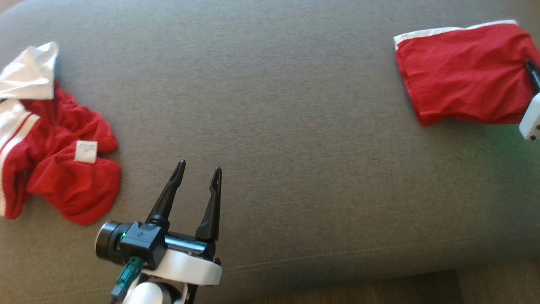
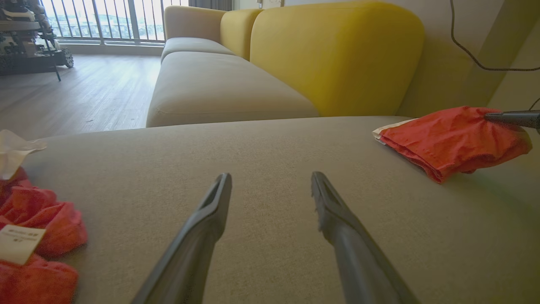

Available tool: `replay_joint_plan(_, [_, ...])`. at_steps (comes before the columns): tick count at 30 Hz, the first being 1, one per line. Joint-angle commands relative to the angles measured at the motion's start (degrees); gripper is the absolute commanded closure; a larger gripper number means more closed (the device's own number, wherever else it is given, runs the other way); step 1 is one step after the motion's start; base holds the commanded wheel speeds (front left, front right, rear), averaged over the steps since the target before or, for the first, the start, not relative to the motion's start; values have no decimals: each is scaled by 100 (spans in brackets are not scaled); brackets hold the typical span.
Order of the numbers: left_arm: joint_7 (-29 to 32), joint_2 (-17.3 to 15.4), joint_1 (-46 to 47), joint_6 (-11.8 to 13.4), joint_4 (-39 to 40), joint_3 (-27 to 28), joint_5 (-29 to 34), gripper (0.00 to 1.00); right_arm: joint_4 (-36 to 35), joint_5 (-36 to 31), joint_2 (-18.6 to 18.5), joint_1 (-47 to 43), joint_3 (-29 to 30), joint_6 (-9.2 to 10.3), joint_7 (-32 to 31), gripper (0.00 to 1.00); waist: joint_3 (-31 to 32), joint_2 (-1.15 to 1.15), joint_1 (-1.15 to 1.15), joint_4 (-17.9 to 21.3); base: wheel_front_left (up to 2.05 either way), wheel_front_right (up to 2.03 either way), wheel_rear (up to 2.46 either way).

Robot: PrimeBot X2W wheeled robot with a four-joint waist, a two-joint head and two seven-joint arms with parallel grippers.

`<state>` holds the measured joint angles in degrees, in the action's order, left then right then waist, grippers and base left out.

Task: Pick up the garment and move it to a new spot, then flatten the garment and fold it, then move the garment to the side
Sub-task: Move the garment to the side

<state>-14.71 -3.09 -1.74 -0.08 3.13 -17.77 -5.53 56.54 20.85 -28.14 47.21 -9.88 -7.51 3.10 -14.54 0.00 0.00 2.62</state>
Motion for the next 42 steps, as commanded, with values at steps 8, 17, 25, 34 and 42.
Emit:
replay_joint_plan(8, [-29, -3, 304, -165, 168, 264, 295, 0, 105, -669, -377, 508, 279, 2, 255, 100, -288, 0, 0, 415, 0, 0, 0])
replay_joint_plan(17, [-29, 3, 459, -225, 123, 209, 385, 0, 267, -1776, -174, 727, 911, 2, 407, 0, -479, 0, 0, 503, 0, 0, 0])
replay_joint_plan(25, [-29, 8, 425, -209, 45, 260, 345, 0, -417, -3146, 336, 474, 1633, 2, 844, 0, -258, 0, 0, 429, 0, 0, 0])
replay_joint_plan(34, [-29, 18, 162, 26, -8, 339, 136, 0, -1979, -3076, 2136, -1036, 1325, 2, 1174, 0, 404, 0, 0, 174, 0, 0, 0])
replay_joint_plan(42, [-29, 20, -105, 440, -59, 387, -122, 0, -4391, -2221, 2521, -3015, 1076, 2, 1188, 0, 824, 0, 0, -150, 0, 0, 0])
